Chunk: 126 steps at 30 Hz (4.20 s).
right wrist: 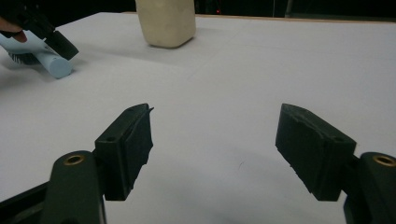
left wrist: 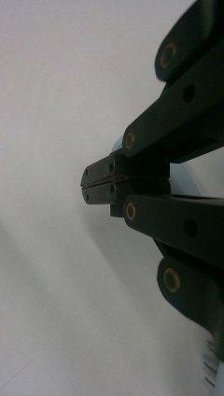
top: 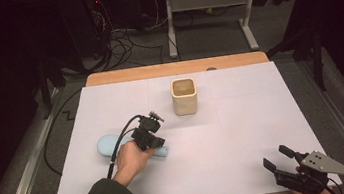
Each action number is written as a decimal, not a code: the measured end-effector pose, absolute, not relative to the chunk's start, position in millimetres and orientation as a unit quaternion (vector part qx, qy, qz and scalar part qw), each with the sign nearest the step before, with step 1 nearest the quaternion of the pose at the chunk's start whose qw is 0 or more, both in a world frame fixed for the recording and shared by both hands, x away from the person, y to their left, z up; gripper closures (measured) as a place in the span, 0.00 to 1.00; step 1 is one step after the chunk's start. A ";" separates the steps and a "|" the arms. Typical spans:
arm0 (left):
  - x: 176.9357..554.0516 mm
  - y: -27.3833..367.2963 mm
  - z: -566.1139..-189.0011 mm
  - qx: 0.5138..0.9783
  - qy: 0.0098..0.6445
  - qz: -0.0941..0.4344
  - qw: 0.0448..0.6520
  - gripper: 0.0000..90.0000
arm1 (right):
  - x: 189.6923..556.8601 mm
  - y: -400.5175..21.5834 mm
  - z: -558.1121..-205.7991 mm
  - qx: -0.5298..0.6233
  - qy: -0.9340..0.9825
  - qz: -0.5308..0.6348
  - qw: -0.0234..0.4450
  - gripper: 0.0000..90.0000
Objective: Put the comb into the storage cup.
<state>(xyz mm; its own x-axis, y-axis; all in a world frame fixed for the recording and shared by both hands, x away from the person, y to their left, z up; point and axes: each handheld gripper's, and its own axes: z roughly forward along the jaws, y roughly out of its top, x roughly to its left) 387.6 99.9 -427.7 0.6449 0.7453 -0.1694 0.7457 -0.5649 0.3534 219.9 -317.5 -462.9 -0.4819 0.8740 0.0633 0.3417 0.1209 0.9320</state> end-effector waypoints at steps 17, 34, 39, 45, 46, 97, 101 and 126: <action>376.9 106.1 -427.8 0.886 0.418 -0.006 0.201 1.00 | 222.5 -318.0 -464.5 0.441 0.701 0.496 0.260 0.31; 369.3 109.9 -429.7 0.886 0.414 -0.012 0.209 1.00 | 222.0 -317.7 -464.3 0.439 0.702 0.496 0.260 0.31; 368.3 110.6 -430.1 0.886 0.414 -0.016 0.209 1.00 | 221.9 -317.7 -464.3 0.439 0.703 0.496 0.260 0.31; 367.1 110.6 -430.8 0.887 0.413 -0.020 0.204 1.00 | 221.9 -317.6 -464.2 0.439 0.702 0.497 0.261 0.31; 366.7 110.8 -431.1 0.888 0.413 -0.019 0.204 1.00 | 221.9 -317.4 -464.2 0.437 0.702 0.498 0.261 0.31; 331.8 140.6 -436.2 0.889 0.408 -0.007 0.209 1.00 | 223.9 -316.4 -464.1 0.437 0.703 0.498 0.260 0.31; 329.2 146.8 -437.1 0.886 0.413 -0.007 0.211 1.00 | 224.1 -316.2 -464.0 0.436 0.704 0.497 0.259 0.31; 314.5 171.9 -438.6 0.878 0.431 0.013 0.207 1.00 | 225.5 -315.4 -464.2 0.435 0.704 0.498 0.259 0.31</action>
